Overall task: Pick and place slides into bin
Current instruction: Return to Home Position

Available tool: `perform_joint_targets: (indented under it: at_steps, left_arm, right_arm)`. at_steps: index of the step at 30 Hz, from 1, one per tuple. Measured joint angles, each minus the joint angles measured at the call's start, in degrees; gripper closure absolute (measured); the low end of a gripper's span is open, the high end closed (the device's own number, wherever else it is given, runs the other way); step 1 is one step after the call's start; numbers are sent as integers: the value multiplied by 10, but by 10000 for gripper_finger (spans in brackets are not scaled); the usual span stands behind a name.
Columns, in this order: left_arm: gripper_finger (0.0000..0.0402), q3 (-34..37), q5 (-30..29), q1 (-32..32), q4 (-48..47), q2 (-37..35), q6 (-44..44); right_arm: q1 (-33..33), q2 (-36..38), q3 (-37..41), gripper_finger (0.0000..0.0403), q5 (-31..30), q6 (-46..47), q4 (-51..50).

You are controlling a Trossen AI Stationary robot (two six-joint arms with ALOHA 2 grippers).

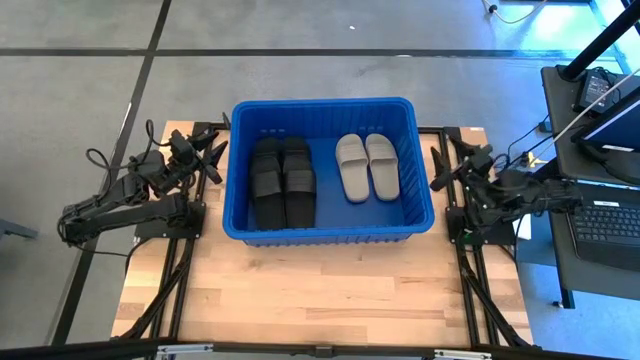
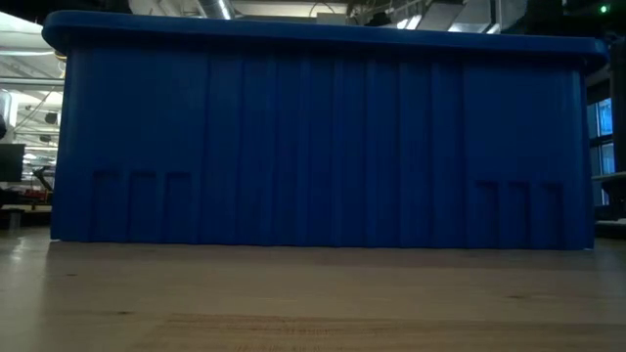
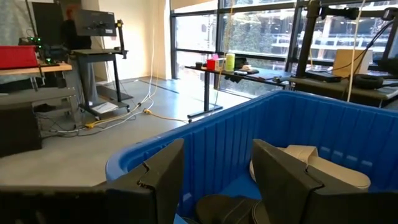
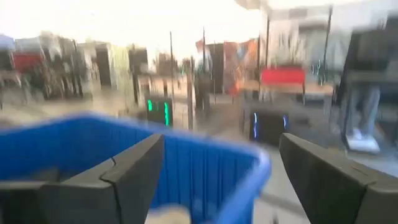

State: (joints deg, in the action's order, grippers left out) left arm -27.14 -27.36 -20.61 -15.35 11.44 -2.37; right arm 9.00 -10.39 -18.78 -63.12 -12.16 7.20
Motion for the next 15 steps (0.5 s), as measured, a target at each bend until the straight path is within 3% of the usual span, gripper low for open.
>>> perform_joint_targets:
  at_steps: [2,5,9,15]
  left_arm:
    - [221,0,0,0,0,0,0]
    - [221,0,0,0,-9,0,0]
    - [221,0,1,0,-23,-14,0]
    - [221,0,0,0,-26,-63,6]
  right_arm:
    - [-32,0,9,83,34,-60,88]
    - [-78,0,16,83,54,-71,113]
    - [-139,-12,41,83,147,-23,106]
    - [-225,-53,50,83,206,43,116]
